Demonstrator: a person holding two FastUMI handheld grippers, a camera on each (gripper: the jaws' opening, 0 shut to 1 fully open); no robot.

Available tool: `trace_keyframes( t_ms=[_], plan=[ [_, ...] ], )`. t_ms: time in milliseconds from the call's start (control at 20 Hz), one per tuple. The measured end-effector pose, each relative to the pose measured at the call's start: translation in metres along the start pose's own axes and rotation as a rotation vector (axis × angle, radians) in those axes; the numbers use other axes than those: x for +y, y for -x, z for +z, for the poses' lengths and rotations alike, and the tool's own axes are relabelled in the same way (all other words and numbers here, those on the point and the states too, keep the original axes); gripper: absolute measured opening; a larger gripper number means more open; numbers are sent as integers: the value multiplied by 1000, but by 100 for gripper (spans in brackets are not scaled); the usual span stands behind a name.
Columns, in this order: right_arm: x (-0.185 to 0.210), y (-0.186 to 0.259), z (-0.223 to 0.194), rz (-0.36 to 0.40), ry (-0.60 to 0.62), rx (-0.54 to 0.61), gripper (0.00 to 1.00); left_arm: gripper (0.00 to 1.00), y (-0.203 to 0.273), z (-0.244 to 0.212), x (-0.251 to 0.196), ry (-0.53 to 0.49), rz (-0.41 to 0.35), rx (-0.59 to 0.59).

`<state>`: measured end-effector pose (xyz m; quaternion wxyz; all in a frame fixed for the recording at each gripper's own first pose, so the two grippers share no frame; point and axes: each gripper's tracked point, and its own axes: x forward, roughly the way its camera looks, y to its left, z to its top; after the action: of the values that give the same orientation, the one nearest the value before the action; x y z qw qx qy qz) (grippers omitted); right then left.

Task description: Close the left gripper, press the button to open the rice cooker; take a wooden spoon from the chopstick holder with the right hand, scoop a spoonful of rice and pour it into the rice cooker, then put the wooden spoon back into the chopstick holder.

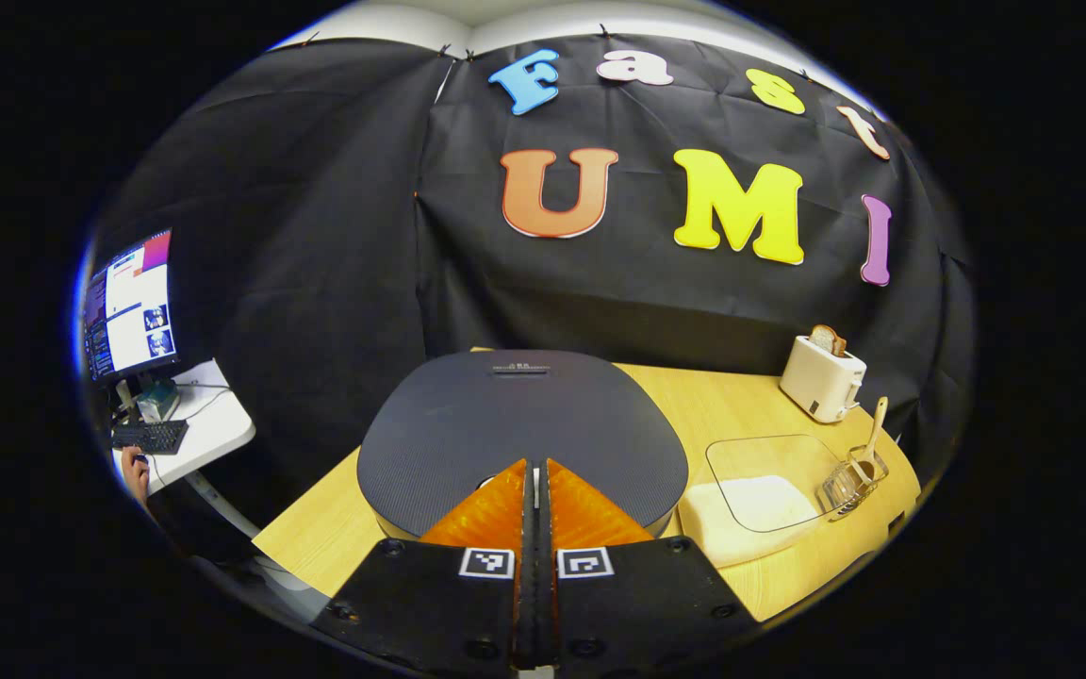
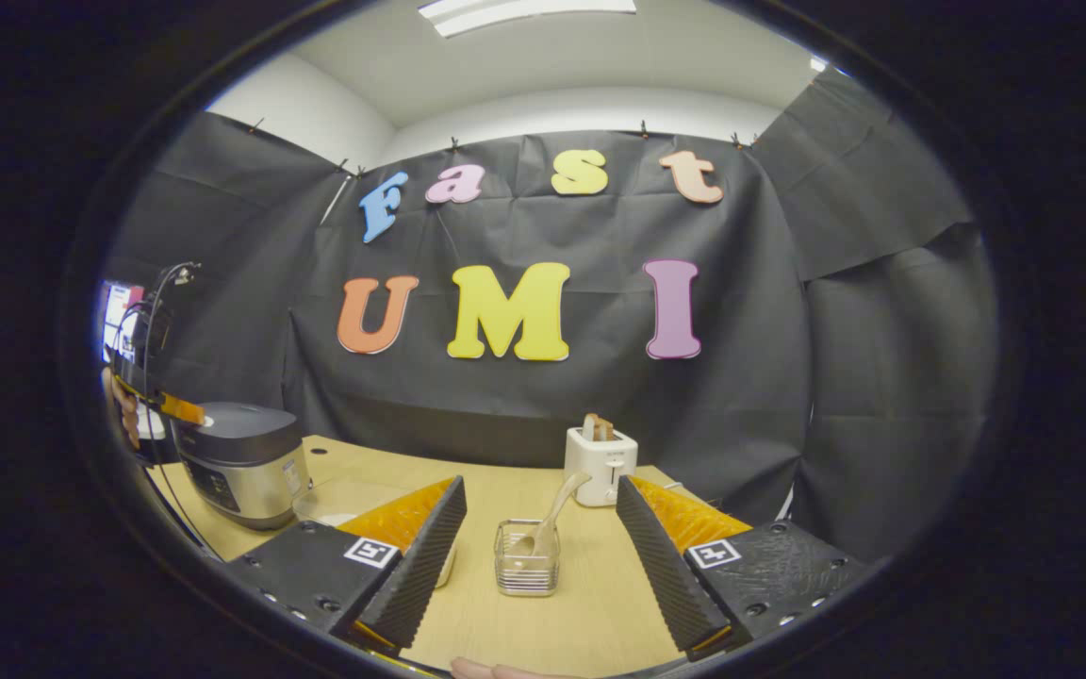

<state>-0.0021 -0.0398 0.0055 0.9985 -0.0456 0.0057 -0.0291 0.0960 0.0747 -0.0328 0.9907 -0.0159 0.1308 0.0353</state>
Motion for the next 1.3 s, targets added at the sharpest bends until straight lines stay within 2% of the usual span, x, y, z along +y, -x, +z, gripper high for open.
trace_keyframes(
  t_ms=[50, 150, 250, 400, 450, 500, 550, 750, 800, 850, 1050, 1200, 1300],
  plan=[
    [-3, 0, 0, -9, 12, -3, 95, 3, -1, 2, -3, -6, 4, -21],
    [-4, -4, -4, -15, 17, 2, 95, 10, 6, 12, -13, 3, -13, -73],
    [-4, -8, -9, -11, 5, 16, 95, 45, 12, 32, -20, -18, -13, -159],
    [-10, -17, -13, -21, -8, 17, 95, 77, 28, 50, -21, -90, 39, -259],
    [-13, -21, -14, -31, -14, 14, 96, 91, 33, 54, -19, -106, 68, -281],
    [-15, -26, -17, -33, -22, 12, 95, 99, 40, 57, -18, -114, 93, -301],
    [-15, -32, -22, -24, -36, 18, 96, 99, 43, 49, -22, -101, 93, -286],
    [-9, -67, -60, 30, -99, 119, 95, 99, 58, 30, -47, -26, 7, -267],
    [-9, -79, -69, 31, -105, 142, 95, 96, 63, 27, -47, -14, -3, -277],
    [-9, -93, -76, 31, -111, 161, 95, 99, 67, 25, -46, -1, -8, -289],
    [-14, -152, -116, 10, -157, 290, 96, 99, 78, 18, -40, 37, -25, -314],
    [-12, -186, -138, 36, -243, 384, 95, 99, 79, 12, -32, 30, -4, -310],
    [-8, -203, -145, 67, -260, 434, 92, 99, 77, 11, -35, 9, -11, -308]
  ],
)
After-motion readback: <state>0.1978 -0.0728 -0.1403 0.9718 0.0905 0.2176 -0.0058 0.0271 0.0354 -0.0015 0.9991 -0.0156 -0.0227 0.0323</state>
